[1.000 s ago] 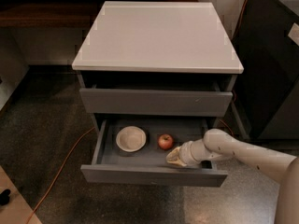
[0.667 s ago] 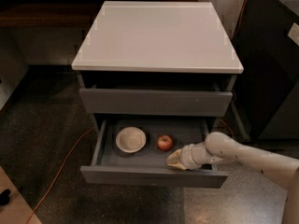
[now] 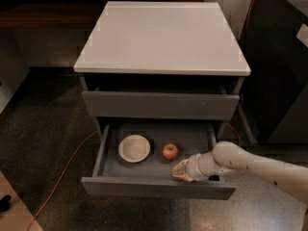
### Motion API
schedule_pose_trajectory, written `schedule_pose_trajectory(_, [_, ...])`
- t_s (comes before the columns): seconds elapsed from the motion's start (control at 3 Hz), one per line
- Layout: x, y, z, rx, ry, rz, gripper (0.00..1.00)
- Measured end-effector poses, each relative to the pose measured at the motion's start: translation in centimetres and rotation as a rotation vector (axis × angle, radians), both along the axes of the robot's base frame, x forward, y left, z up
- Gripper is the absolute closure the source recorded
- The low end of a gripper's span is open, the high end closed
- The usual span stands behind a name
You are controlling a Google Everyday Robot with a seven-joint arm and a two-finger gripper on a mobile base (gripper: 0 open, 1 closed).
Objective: Pick apple from middle drawer and place on counter
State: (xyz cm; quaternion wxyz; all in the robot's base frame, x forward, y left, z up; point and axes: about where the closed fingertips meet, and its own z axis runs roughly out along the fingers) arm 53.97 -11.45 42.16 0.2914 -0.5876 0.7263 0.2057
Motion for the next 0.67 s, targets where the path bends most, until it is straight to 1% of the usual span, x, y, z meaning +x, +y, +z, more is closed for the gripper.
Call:
schedule_pose_trajectory(0.33, [-0.77, 0.12, 0.47, 0.001, 0.0, -0.006, 1.0])
schedule_pose_trajectory(0.67, [-0.29, 0.35, 1.11, -0.021, -0.016, -0.007, 0.74])
